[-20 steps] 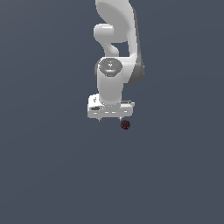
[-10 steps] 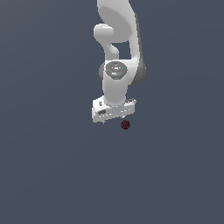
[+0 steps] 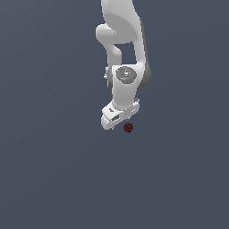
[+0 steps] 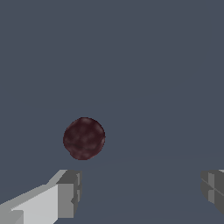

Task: Pick up the object and move it to a goal position.

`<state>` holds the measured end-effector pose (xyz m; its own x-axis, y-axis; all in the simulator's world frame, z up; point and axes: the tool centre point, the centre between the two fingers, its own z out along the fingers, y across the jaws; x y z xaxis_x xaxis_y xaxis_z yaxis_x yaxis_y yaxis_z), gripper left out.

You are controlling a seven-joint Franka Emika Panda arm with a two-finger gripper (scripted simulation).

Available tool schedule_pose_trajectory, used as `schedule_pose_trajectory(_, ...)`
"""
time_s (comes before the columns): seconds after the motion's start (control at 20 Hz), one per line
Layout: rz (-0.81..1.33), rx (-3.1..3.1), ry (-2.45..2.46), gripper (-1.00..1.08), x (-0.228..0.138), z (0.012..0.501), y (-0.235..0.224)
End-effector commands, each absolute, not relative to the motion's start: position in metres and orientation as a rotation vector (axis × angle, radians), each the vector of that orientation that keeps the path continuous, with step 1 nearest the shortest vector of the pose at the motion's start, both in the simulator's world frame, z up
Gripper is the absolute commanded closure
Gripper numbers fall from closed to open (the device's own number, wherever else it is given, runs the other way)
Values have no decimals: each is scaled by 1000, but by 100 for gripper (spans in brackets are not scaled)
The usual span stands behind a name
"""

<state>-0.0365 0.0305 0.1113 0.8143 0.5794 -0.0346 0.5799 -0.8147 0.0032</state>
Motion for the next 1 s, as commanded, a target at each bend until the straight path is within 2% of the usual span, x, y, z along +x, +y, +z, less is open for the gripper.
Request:
schedule_pose_trajectory(0.0, -45, 2938, 1078, -92, -39, 106, 37)
schedule_pose_trajectory(0.95, -4, 2593, 1772, -92, -60, 80, 77)
